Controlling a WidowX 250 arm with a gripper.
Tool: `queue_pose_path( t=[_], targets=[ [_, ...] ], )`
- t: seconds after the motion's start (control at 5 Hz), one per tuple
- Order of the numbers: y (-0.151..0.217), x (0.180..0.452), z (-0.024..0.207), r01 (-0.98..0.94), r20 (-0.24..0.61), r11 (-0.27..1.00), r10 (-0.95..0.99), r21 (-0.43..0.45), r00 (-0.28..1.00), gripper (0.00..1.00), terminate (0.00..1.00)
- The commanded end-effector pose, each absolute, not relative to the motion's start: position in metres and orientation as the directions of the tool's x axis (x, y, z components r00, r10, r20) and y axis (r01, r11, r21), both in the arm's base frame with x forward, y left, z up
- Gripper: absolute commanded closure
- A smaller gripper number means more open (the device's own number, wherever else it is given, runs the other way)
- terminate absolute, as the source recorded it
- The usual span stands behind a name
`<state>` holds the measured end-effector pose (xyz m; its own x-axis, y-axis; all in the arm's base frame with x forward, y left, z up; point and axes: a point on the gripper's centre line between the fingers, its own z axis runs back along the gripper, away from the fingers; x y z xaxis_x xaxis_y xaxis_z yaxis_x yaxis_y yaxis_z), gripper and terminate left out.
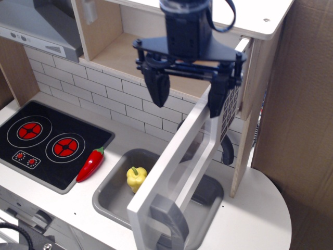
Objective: Close microwave
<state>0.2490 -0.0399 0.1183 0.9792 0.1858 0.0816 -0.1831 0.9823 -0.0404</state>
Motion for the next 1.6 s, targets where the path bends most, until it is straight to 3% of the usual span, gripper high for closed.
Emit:
queue_pose_path(
  t=[0.0, 0.2, 0.4, 0.6, 0.8, 1.0, 1.2, 1.4],
  targets=[
    [0.001, 0.251, 0.126, -0.177, 0.125, 0.984, 0.173, 0.016, 0.977, 0.00, 0.00],
    [0.033, 0.243, 0.126, -0.172, 0.161, 0.985, 0.165, 0.033, 0.973, 0.00, 0.00],
    [0.056, 0.234, 0.146, -0.196, 0.183, 0.975, 0.174, 0.105, 0.968, 0.00, 0.00],
    [0.047, 0.224, 0.176, -0.262, 0.190, 0.945, 0.225, 0.198, 0.956, 0.00, 0.00],
    [0.023, 0.218, 0.175, -0.348, 0.200, 0.908, 0.305, 0.234, 0.931, 0.00, 0.00],
    [-0.012, 0.221, 0.147, -0.464, 0.143, 0.884, 0.452, 0.066, 0.881, 0.00, 0.00],
    [-0.027, 0.220, 0.111, -0.490, 0.112, 0.871, 0.490, -0.026, 0.865, 0.00, 0.00],
    [-0.016, 0.226, 0.085, -0.462, 0.102, 0.884, 0.467, -0.070, 0.878, 0.00, 0.00]
  ],
)
